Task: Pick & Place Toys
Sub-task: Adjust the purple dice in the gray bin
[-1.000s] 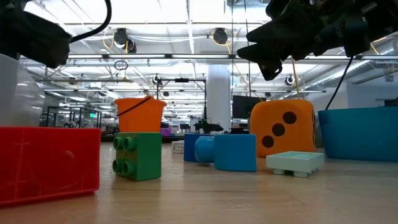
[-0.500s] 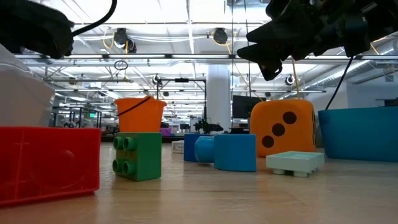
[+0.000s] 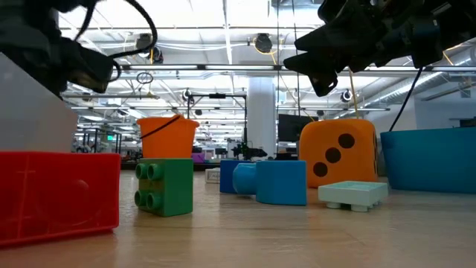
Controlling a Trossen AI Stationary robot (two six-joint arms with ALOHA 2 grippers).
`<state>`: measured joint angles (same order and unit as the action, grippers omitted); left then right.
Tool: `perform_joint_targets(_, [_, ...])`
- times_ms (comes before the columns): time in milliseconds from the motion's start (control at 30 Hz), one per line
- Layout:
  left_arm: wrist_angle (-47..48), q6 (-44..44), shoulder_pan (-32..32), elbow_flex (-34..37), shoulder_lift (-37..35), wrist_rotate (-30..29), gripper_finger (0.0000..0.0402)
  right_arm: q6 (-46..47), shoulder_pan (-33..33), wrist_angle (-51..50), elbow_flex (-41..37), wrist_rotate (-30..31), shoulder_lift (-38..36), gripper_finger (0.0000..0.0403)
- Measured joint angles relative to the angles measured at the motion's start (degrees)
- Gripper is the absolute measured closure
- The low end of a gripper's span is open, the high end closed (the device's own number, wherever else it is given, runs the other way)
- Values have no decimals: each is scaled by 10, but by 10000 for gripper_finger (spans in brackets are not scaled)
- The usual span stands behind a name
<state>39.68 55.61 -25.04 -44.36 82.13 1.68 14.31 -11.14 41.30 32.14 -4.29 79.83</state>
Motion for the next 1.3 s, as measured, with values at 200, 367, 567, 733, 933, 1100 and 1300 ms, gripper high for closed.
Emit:
perform_joint_targets(200, [8, -16, 17, 0, 0, -17, 371, 0, 0, -1, 0, 0, 0, 248])
perform_joint_targets(367, [19, -24, 23, 0, 0, -16, 371, -2, 0, -10, 0, 0, 0, 248])
perform_joint_targets(567, [74, 2, 42, 0, 0, -58, 371, -2, 0, -10, 0, 0, 0, 248])
perform_joint_targets(733, [97, -1, 55, 0, 0, -65, 371, -2, 0, -10, 0, 0, 0, 248])
perform_joint_targets(933, [78, -11, 49, 0, -1, 9, 371, -2, 0, -10, 0, 0, 0, 248])
perform_joint_targets(1100, [15, -16, 23, 0, -1, 77, 371, -2, 0, -11, 0, 0, 0, 248])
perform_joint_targets(1300, [-45, -16, -2, 0, -2, 105, 371, -2, 0, -11, 0, 0, 0, 248])
